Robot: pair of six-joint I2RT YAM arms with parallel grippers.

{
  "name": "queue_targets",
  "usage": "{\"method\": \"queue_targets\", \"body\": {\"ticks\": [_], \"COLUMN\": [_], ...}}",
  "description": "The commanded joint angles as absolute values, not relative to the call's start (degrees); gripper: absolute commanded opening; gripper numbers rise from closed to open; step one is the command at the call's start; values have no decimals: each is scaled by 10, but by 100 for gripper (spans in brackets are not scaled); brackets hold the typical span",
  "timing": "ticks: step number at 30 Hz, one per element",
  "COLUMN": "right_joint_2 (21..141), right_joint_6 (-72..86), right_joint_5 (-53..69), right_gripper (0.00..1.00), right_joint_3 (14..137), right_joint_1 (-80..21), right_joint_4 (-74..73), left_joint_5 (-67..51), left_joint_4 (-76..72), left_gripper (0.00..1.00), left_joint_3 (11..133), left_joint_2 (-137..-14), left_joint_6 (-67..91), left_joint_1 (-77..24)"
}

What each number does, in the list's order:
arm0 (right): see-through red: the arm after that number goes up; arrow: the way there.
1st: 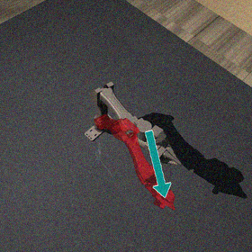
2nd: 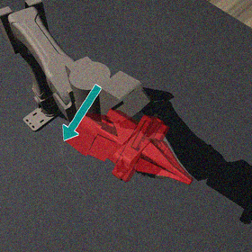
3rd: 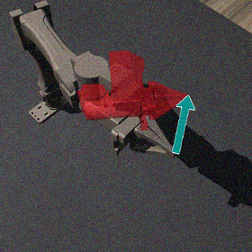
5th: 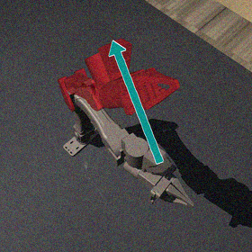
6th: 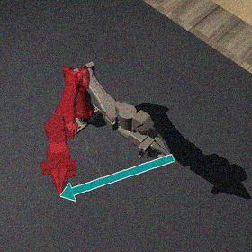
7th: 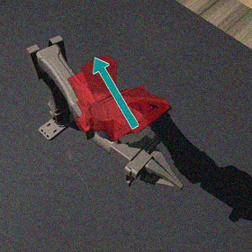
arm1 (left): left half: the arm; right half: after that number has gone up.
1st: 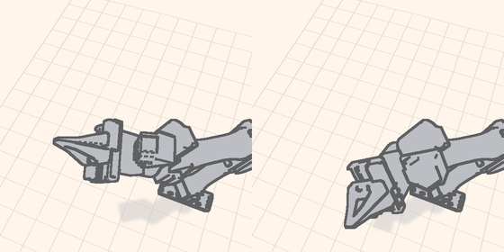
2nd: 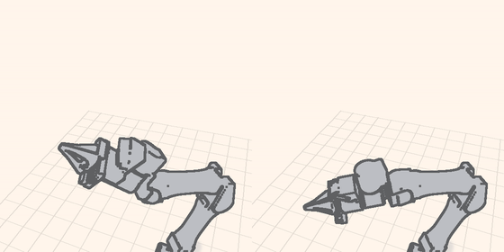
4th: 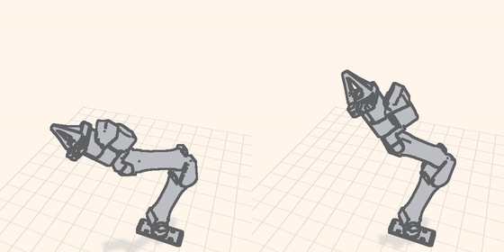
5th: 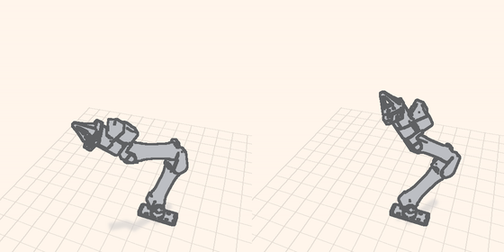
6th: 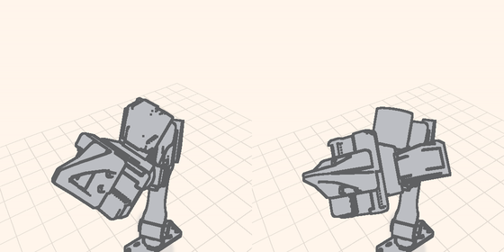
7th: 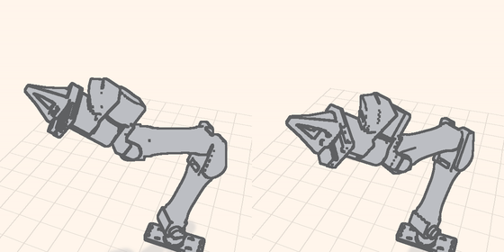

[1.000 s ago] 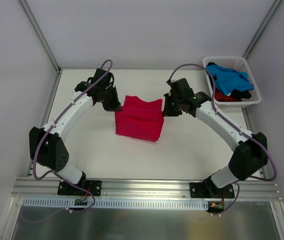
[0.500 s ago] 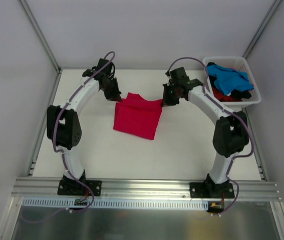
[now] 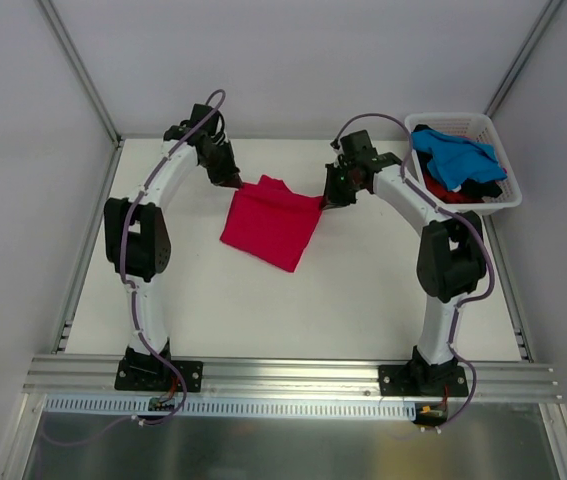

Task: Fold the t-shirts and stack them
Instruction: Fold the tshirt, then neatly place the folded tshirt to the corner

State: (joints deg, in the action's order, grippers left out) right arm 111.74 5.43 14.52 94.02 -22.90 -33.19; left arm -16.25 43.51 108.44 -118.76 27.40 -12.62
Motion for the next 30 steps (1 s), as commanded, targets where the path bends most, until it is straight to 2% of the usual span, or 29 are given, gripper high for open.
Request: {"method": "queue_targets", "body": {"ticks": [1, 9, 15, 21, 22, 23, 24, 25, 26, 28, 29, 30], "right_joint_2": [1081, 1093, 1107, 1187, 1198, 1219, 1228, 1234, 1236, 1231, 1227, 1216], "right_joint_6": [55, 58, 60, 66, 69, 77, 82, 84, 88, 90, 89, 87], "right_joint_5": [149, 142, 120, 125, 127, 129, 135, 139, 135, 129, 129, 128], "right_gripper": [0, 0, 0, 1, 0, 1, 16, 25, 26, 49, 63, 84], "right_joint_3": [979, 984, 1008, 1064, 1082, 1092, 1099, 1104, 1103, 1096, 1092, 1090], "right_joint_1": [-223, -222, -212, -190, -188, -185, -184, -184, -184, -182, -181, -182], "right_joint_4": [-330, -330, -321, -317, -316, -316, -316, -316, -316, -315, -316, -315], "left_joint_5": [-180, -197, -199, -189, -191, -197, -204, -209, -214, -209, -200, -180], "left_joint_4": [431, 431, 431, 423, 421, 410, 400, 392, 381, 378, 377, 378], "left_gripper": [0, 0, 0, 0, 5, 22, 53, 71, 77, 94, 98, 99], "left_joint_3": [1132, 1169, 1274, 1364, 1389, 1398, 1404, 1410, 1412, 1417, 1415, 1415], "left_joint_2": [-1176, -1212, -1286, -1384, -1396, -1412, -1417, -1420, -1422, -1415, -1407, -1389], "left_joint_6": [255, 251, 255, 250, 250, 251, 251, 250, 247, 237, 231, 215], "left_joint_1": [-113, -113, -113, -113, -113, -113, -113, -114, -114, -114, -114, -113]}}
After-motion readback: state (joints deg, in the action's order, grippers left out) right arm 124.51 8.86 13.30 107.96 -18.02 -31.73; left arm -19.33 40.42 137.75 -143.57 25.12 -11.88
